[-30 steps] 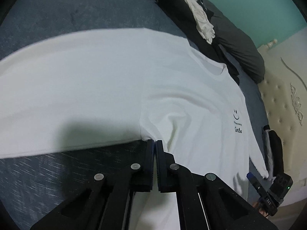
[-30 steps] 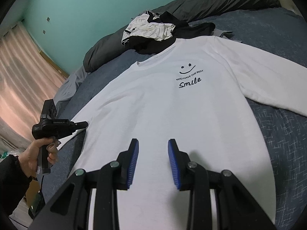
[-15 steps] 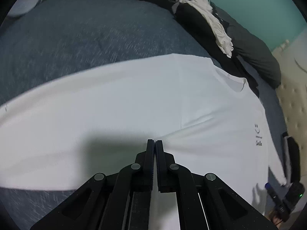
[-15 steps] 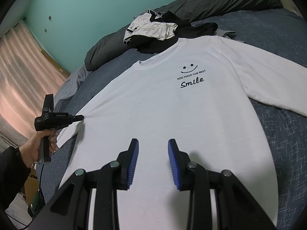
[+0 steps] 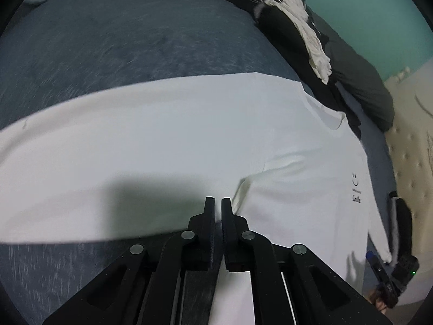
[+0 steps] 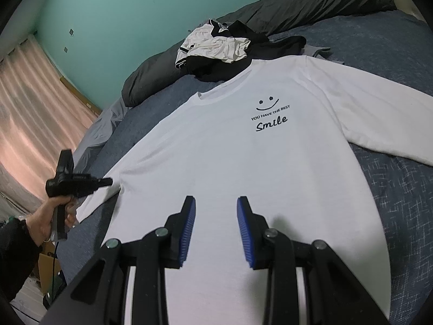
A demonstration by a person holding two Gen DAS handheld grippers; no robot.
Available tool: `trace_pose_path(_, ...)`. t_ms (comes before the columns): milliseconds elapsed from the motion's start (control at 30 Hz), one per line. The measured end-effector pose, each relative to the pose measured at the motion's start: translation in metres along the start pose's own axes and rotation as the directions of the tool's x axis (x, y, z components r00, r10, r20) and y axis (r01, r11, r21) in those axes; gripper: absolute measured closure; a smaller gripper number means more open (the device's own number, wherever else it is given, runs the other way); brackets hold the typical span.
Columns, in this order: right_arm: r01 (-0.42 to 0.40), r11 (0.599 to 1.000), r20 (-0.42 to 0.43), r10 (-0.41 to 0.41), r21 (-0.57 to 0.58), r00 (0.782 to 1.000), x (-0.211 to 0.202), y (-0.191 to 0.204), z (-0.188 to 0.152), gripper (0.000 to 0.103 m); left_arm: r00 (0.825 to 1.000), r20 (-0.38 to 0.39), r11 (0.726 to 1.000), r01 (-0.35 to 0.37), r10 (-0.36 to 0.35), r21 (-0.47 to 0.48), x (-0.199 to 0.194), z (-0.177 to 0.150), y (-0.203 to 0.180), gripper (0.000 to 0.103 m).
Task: Fold clothes
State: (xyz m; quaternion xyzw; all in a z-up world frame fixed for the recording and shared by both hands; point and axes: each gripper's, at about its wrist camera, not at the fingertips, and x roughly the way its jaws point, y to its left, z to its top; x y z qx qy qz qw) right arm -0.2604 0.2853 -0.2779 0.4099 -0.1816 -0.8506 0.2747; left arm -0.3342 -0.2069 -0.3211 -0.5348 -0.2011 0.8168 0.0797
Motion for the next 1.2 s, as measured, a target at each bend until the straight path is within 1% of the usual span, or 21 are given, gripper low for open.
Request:
trace_pose_path(67, -0.002, 1.0, 0.001, 0.002, 0.002, 1.0, 0.0, 0.0, 0.0, 0.072, 1.0, -0.006, 0.999, 0.02, -0.02, 0.026, -0.002, -0.01, -0.003, 0.084)
trace_pose_path(100, -0.003, 1.0, 0.001, 0.003, 0.003, 1.0, 0.0, 0.0, 0.0, 0.072, 1.0, -0.016, 0.999, 0.022, -0.021, 0.044, 0.001, -0.015, -0.006, 0.078)
trace_pose_path(233, -0.003, 1.0, -0.001, 0.003, -0.001, 1.0, 0.001, 0.001, 0.0, 0.072, 0.998, -0.061, 0.994, 0.023, -0.017, 0.106, 0.017, -0.034, -0.018, 0.077)
trace_pose_path(300, -0.002, 1.0, -0.001, 0.002, 0.0, 1.0, 0.001, 0.0, 0.0, 0.072, 0.998, -0.069, 0.994, 0.017, -0.009, 0.112, 0.023, -0.038, -0.018, 0.078)
trace_pose_path(400, 0.0, 1.0, 0.0, 0.0, 0.007, 1.0, 0.001, -0.003, 0.0, 0.072, 0.998, -0.065, 0.994, 0.006, 0.001, 0.109, 0.028, -0.042, -0.017, 0.1)
trace_pose_path(533, 0.003, 1.0, 0.0, -0.003, 0.015, 1.0, 0.001, -0.005, 0.001, 0.072, 0.999, -0.033, 0.994, 0.0, 0.003, 0.107, 0.023, -0.045, -0.016, 0.1)
trace_pose_path(667, 0.004, 1.0, 0.007, -0.005, 0.022, 1.0, -0.001, -0.006, 0.002, 0.072, 1.0, 0.003, 0.996, 0.011, -0.011, 0.086, 0.01, -0.046, -0.015, 0.1)
trace_pose_path(733, 0.004, 1.0, 0.008, -0.004, 0.028, 1.0, -0.002, -0.007, 0.002, 0.072, 1.0, 0.021, 0.997, -0.013, 0.011, 0.078, 0.004, -0.047, -0.014, 0.1)
trace_pose_path(800, 0.003, 0.999, 0.008, -0.004, 0.036, 1.0, -0.002, -0.009, 0.002, 0.072, 0.999, 0.034, 0.998, -0.032, 0.03, 0.054, 0.0, -0.045, -0.009, 0.1)
trace_pose_path(933, 0.005, 0.999, 0.016, -0.006, 0.054, 1.0, -0.004, -0.012, 0.003, 0.072, 0.997, 0.078, 1.0, -0.022, 0.022, 0.01, -0.011, -0.045, -0.007, 0.1)
trace_pose_path(1033, 0.005, 0.997, 0.017, -0.007, 0.075, 1.0, -0.004, -0.017, 0.004, 0.072, 0.995, 0.095, 0.998, -0.024, 0.018, 0.06, -0.016, -0.051, -0.023, 0.1)
trace_pose_path(1200, 0.015, 0.992, 0.033, -0.019, 0.126, 0.999, -0.009, -0.03, 0.006, 0.072, 0.994, 0.106, 0.996, 0.015, -0.025, 0.086, -0.011, -0.069, -0.049, 0.1)
